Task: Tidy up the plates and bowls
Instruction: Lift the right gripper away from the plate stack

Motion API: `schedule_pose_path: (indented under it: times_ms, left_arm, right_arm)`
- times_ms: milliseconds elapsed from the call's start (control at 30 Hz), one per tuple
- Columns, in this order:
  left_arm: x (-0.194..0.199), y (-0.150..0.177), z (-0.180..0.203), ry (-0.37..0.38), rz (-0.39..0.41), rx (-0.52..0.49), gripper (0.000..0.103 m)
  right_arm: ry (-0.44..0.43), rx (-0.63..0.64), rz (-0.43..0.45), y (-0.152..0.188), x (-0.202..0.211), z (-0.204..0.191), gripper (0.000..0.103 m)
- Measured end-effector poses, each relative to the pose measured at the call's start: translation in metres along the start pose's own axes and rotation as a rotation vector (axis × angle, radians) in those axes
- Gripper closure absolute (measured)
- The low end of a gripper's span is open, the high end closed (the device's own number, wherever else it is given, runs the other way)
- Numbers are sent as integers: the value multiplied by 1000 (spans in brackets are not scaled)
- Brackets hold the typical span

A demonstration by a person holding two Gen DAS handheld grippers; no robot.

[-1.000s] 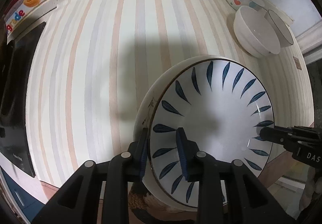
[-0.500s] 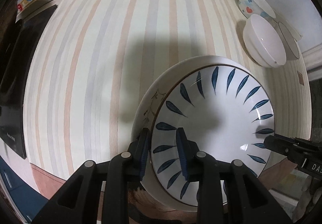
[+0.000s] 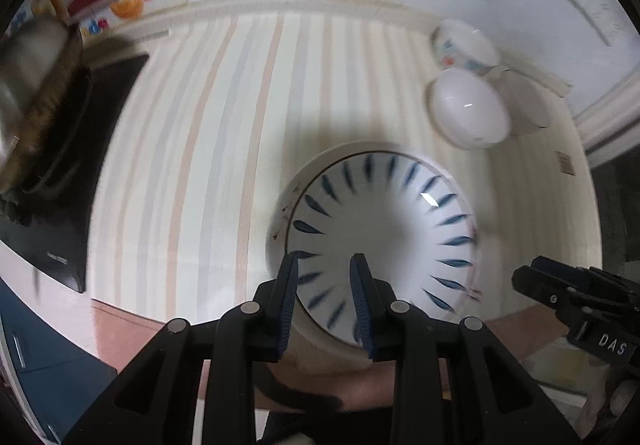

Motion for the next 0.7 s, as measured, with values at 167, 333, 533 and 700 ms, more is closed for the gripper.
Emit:
schedule_pose_path:
  times_ms: [167, 333, 533, 700]
  left_arm:
    - [54, 5, 22, 11, 74, -67, 59]
    - [100, 12, 30, -11, 164, -105, 19]
    - [133, 30, 29, -14, 203, -107, 12]
    - [145, 47, 31, 6, 201, -106, 12]
  right_arm:
    - [46, 35, 102, 18, 57, -15, 32]
    - [96, 43, 199, 36, 109, -28, 16]
    - [123, 20, 274, 63, 157, -38, 11]
    - [144, 13, 327, 86, 189, -47, 9]
Point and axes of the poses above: each gripper's, at about its wrist camera, not at the fingertips, and x roughly against the way its jaws point, z to its right, y to its underside, the point moved 9 cm from there along -x, roughly the way its jaws point, and after that the axes turned 10 degrees about y, right-handed, at the moved point
